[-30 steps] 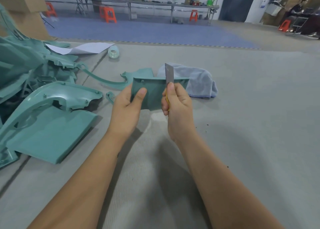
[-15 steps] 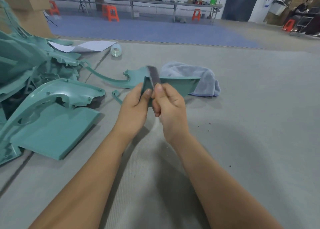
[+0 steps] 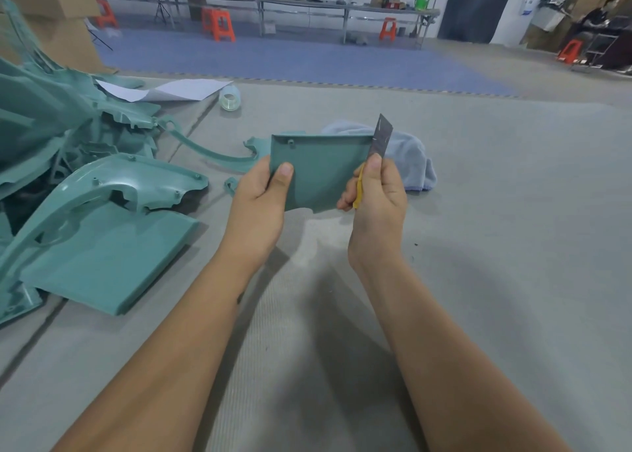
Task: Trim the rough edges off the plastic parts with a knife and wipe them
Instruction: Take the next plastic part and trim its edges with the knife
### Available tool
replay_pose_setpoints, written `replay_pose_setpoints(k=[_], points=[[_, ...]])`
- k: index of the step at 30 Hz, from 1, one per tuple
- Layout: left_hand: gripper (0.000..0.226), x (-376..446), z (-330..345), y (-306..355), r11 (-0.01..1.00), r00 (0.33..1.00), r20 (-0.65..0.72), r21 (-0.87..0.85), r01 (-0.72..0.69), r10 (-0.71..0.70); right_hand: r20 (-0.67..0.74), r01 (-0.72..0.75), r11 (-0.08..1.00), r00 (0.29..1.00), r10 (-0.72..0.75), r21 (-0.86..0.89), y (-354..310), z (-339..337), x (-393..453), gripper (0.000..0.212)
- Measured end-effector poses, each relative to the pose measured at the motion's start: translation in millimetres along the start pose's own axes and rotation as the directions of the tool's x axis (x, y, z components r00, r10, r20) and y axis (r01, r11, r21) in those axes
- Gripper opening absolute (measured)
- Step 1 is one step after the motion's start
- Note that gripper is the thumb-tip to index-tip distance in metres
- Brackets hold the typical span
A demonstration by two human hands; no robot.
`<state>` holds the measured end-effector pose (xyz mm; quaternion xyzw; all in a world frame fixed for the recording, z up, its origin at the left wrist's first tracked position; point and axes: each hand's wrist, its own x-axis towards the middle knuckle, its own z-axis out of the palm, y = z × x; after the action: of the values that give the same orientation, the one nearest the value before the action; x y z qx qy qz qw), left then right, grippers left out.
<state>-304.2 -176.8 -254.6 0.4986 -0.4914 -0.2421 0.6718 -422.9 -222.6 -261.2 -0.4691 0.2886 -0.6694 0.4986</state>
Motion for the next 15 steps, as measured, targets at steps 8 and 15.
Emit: replay_pose_setpoints(k=[8, 15], points=[[0.026, 0.1, 0.8, 3.1, 0.999, 1.0, 0.018, -0.038, 0.01, -0.009, 0.042, -0.035, 0.999, 0.999, 0.034, 0.007, -2.0, -2.6, 1.4, 0.032], [0.023, 2.1, -0.2, 4.7, 1.0, 1.0, 0.002, -0.007, 0.006, -0.006, 0.067, -0.09, 0.995, 0.994, 0.087, 0.048, -14.1, -3.3, 0.9, 0.034]])
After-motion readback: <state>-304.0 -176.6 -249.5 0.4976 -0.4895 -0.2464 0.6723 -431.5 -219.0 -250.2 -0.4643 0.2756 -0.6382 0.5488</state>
